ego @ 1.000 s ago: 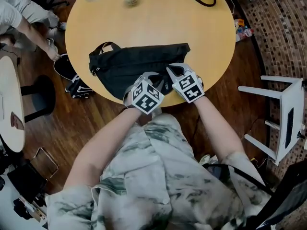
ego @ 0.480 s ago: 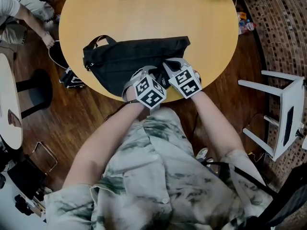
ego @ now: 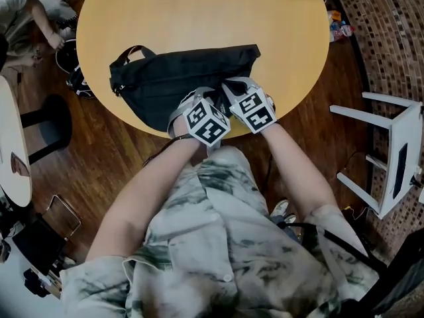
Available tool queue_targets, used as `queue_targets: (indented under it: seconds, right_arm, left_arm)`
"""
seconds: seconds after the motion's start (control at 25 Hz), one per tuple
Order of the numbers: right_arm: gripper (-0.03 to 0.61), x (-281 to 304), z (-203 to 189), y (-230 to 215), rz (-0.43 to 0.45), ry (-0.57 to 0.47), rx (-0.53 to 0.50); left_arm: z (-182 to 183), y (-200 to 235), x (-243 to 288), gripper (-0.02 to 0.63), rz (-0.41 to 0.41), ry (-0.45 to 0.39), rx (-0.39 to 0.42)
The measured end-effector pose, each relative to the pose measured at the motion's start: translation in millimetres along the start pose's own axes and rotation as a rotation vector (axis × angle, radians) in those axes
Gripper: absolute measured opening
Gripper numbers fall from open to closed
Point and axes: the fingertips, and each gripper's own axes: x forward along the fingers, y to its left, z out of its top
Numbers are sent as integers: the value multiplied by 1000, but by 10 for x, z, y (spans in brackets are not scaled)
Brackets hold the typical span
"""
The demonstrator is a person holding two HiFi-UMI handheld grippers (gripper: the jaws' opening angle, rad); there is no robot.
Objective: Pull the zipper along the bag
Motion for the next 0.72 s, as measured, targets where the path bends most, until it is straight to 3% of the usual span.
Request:
queue_targets:
  seconds: [0.72]
  right_arm:
    - [6,47,-66,-14,1,30,-26]
  left_arm:
    - [-47,53,-281,28,-103,-92,-96]
